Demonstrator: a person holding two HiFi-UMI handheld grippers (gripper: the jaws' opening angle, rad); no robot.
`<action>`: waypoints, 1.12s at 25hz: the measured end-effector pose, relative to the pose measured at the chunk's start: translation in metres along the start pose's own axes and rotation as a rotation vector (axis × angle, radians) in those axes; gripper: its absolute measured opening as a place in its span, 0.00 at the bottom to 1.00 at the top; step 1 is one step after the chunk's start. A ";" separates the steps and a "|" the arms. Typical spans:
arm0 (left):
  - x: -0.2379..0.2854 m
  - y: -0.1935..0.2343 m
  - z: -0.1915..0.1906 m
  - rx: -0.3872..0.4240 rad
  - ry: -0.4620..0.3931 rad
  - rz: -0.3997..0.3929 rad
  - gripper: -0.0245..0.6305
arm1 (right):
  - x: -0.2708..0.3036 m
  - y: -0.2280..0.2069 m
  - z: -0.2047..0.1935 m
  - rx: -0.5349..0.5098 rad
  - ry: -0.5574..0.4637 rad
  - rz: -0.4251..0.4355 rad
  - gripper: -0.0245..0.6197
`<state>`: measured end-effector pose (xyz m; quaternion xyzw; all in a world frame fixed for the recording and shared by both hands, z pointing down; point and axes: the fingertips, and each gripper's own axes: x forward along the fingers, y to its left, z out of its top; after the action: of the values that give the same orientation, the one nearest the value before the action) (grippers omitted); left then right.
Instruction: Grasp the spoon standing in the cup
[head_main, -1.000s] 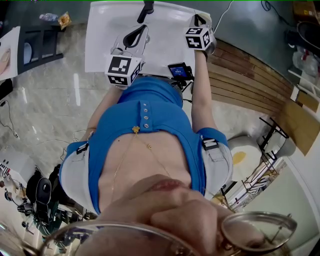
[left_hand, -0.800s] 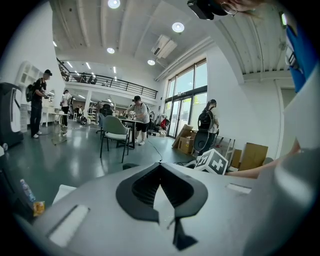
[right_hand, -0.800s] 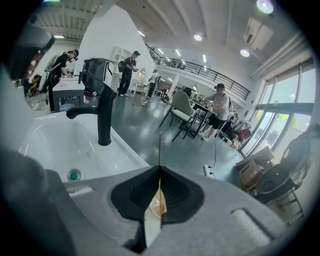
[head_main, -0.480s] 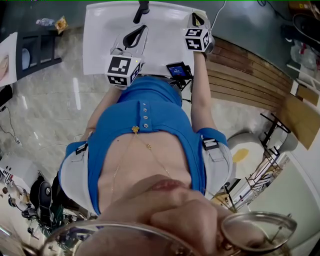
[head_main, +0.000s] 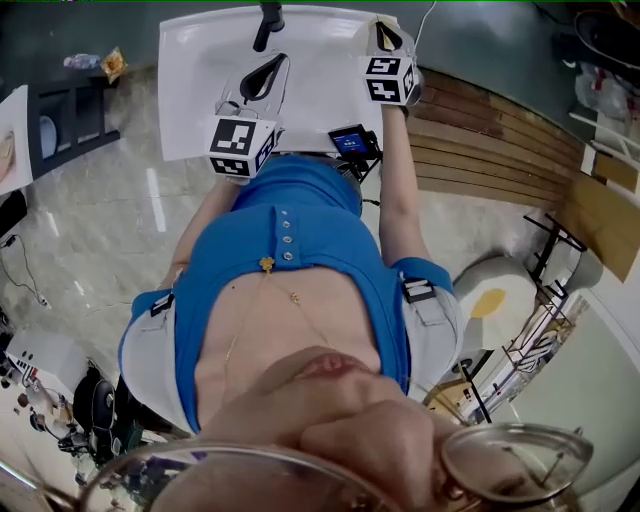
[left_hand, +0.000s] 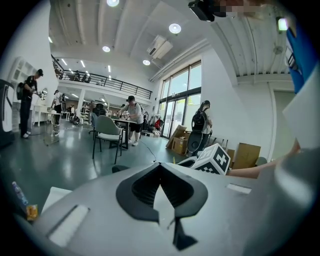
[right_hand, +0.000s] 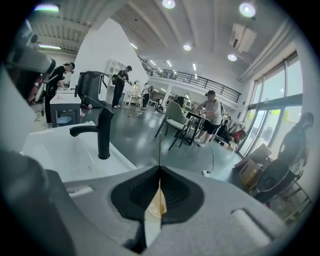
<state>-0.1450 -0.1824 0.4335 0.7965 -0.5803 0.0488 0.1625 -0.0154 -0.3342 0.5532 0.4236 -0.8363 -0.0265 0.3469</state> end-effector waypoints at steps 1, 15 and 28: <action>0.001 -0.001 0.000 0.003 0.000 -0.006 0.04 | -0.001 0.000 0.002 0.006 -0.010 0.001 0.05; 0.012 -0.028 -0.001 0.023 0.010 -0.105 0.04 | -0.055 -0.018 0.043 0.121 -0.189 0.007 0.05; 0.013 -0.054 -0.004 0.030 0.015 -0.191 0.04 | -0.111 -0.028 0.038 0.198 -0.254 0.006 0.05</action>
<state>-0.0893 -0.1776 0.4299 0.8501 -0.4997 0.0478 0.1590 0.0253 -0.2806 0.4527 0.4466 -0.8732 0.0037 0.1949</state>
